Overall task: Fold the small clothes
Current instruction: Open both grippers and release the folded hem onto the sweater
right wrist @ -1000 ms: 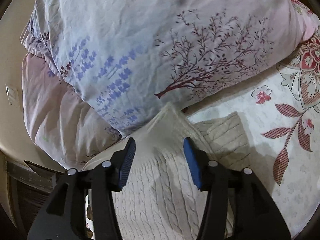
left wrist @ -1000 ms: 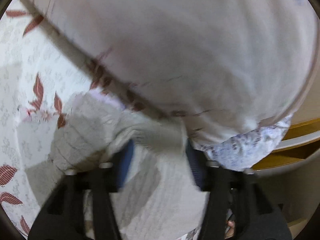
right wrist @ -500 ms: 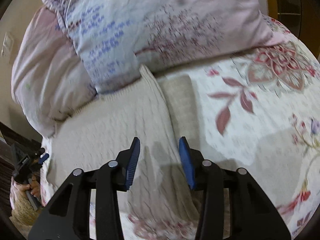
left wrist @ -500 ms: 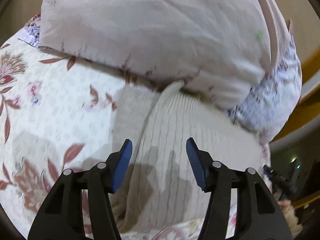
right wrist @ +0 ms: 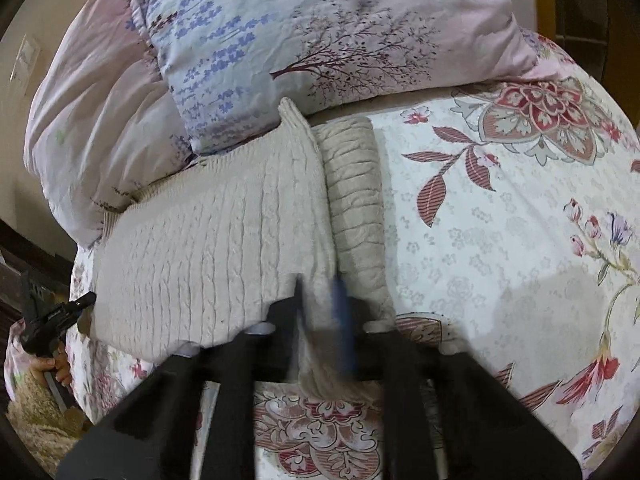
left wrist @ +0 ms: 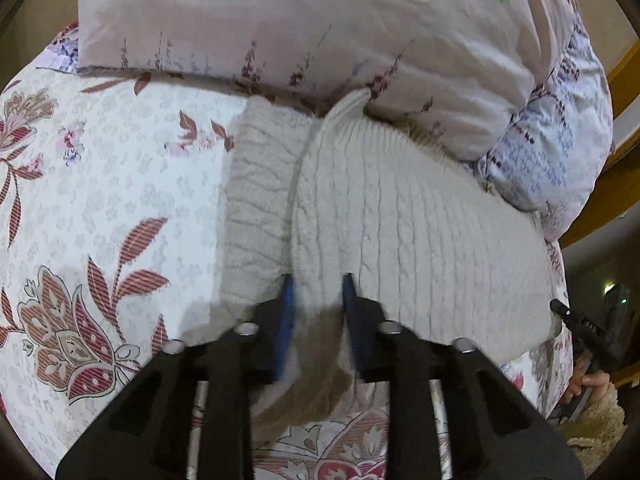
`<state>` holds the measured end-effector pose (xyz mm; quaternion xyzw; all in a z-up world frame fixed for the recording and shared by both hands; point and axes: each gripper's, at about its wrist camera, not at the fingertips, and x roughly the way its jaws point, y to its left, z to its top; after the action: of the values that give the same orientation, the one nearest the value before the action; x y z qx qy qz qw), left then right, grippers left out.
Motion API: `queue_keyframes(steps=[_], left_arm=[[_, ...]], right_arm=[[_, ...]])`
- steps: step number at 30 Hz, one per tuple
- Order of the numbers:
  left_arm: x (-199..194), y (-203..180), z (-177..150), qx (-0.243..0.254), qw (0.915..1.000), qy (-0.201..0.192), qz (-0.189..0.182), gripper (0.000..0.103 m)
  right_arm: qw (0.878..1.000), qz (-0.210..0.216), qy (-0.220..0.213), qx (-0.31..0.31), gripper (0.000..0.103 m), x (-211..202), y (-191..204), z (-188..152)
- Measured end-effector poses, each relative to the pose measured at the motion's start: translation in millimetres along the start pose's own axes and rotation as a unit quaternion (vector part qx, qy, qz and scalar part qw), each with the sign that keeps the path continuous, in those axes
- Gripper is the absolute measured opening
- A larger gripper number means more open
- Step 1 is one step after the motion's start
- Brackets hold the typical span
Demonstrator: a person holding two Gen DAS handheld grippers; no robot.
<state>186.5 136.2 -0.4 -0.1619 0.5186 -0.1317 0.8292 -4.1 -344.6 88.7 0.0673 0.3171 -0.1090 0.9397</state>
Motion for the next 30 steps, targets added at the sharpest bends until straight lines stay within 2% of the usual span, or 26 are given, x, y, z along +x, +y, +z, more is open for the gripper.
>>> queue_keyframes(steps=[4, 12, 19, 24, 27, 30], left_arm=[[-2.4, 2.0, 0.6, -0.019, 0.9995, -0.003, -0.026, 0.015], [-28.7, 5.3, -3.6, -0.013, 0.9979, -0.005, -0.063, 0.013], [-31.6, 14.3, -19.7, -0.017, 0.9975, 0.005, -0.068, 0.013], [-24.4, 17.5, -25.3, -0.021, 0.9985, 0.009, -0.049, 0.013], [-23.7, 13.1, -22.7, -0.017, 0.9989, 0.010, -0.042, 0.015], [-27.6, 9.3, -19.8, -0.011, 0.9991, 0.011, -0.039, 0.025]], right_arm=[[1.000, 0.002, -0.015, -0.003, 0.010, -8.5, 7.7, 0.0], [0.999, 0.015, -0.029, 0.013, 0.010, -33.6, 8.5, -5.0], [0.999, -0.014, -0.009, 0.028, 0.010, -19.0, 1.8, -13.3], [0.998, -0.056, 0.016, 0.008, 0.010, -1.3, 3.9, -15.0], [0.998, -0.059, 0.019, 0.016, 0.011, 4.0, 3.4, -17.6], [0.998, -0.066, 0.016, 0.011, 0.018, 4.8, 8.4, -17.4]])
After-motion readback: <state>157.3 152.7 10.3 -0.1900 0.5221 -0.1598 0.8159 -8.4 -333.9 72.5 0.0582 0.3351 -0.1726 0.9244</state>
